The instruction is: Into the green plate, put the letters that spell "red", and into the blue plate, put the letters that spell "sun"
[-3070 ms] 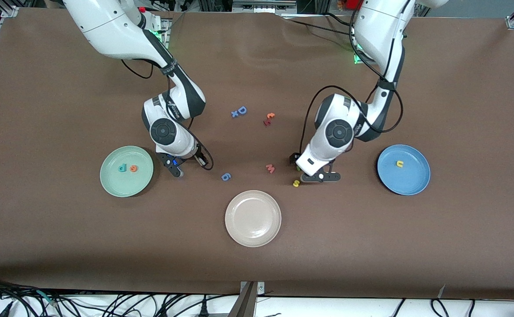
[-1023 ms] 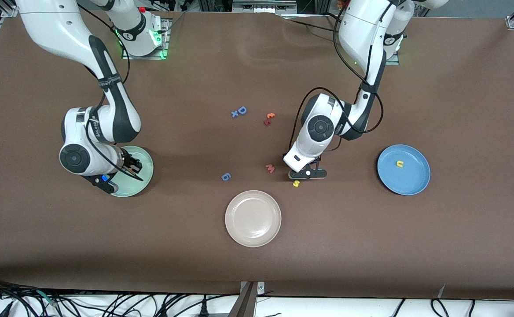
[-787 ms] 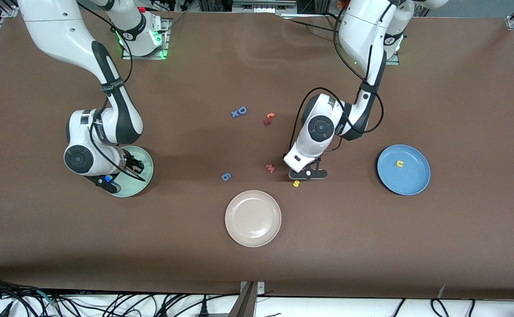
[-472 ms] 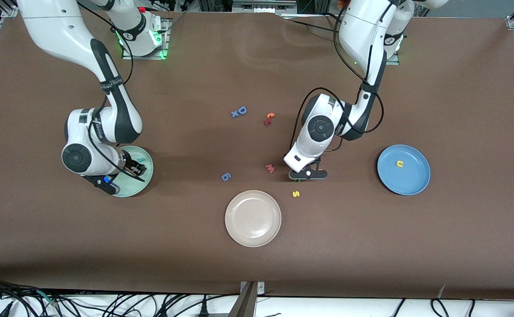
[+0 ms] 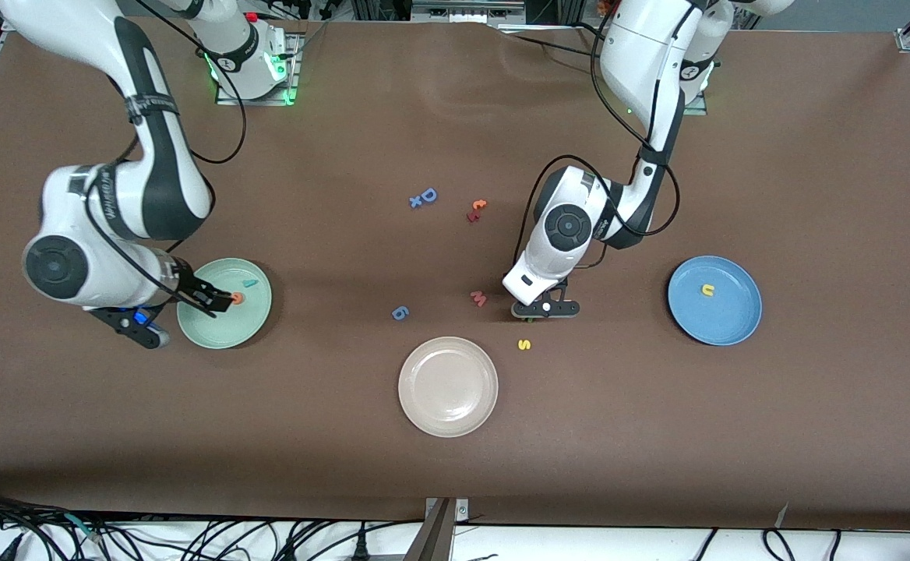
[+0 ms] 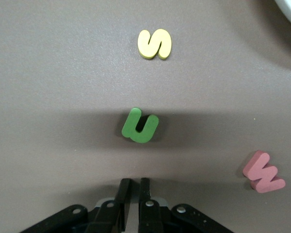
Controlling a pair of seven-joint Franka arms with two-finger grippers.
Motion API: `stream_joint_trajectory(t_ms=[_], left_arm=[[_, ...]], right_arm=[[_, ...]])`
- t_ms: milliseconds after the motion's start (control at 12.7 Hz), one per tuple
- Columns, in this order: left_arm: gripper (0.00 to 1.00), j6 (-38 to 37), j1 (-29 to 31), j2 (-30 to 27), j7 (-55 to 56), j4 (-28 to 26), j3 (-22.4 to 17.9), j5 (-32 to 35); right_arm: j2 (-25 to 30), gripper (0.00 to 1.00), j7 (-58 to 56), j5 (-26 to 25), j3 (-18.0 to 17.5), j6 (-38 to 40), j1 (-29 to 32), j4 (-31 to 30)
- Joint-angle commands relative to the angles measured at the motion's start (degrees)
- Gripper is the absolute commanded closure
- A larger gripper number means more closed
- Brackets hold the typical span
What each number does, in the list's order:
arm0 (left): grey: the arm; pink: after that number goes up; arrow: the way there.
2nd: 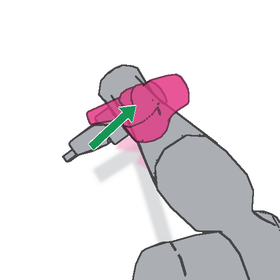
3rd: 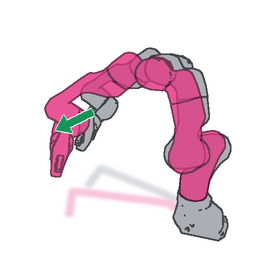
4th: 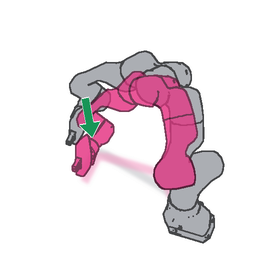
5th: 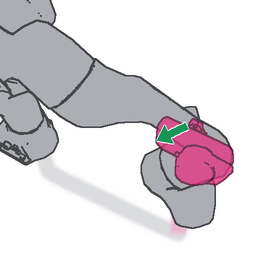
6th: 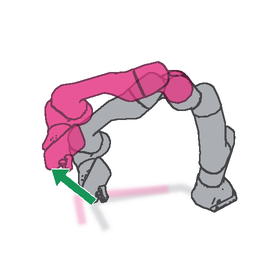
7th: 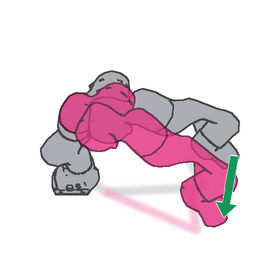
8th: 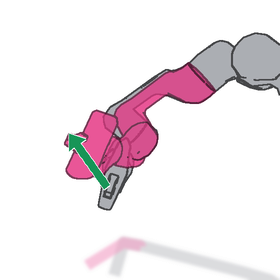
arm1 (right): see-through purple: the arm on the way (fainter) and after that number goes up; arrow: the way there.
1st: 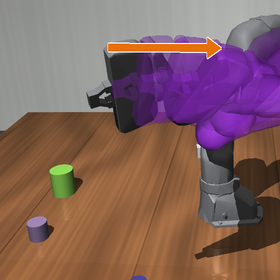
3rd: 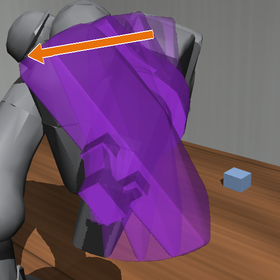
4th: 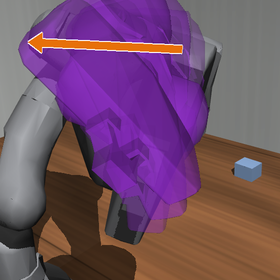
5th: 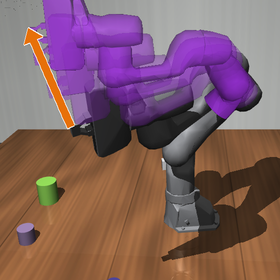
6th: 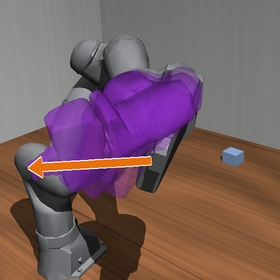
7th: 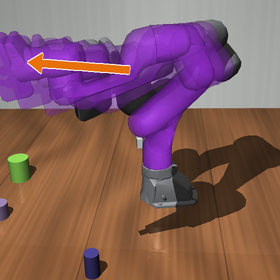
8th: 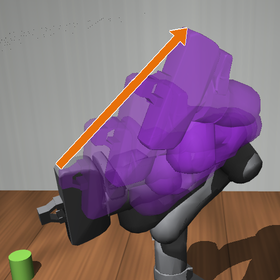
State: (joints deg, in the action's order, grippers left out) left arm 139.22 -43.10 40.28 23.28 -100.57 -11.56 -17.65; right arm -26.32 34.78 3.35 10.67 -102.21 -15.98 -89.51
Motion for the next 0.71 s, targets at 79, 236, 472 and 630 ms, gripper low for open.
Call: stream_joint_trajectory(t_ms=[79,236,472,630], left_arm=[[0.52,0.43,0.21,0.50,-0.69,0.99,-0.22,1.39],[0.31,0.43,1.26,0.50,-3.58,1.17,-0.31,1.31],[0.23,0.43,2.23,0.67,-4.21,3.70,-0.31,1.13],[0.22,0.43,2.23,1.11,-4.21,4.51,-0.31,0.78]], right_arm=[[2.06,0.02,-6.81,0.95,2.51,3.16,0.16,3.64],[4.25,0.02,-9.28,2.18,4.00,3.07,0.24,3.72],[5.66,0.02,-14.72,3.42,6.11,2.63,0.24,4.60],[5.93,0.02,-17.28,3.94,7.34,2.54,0.16,4.69]])
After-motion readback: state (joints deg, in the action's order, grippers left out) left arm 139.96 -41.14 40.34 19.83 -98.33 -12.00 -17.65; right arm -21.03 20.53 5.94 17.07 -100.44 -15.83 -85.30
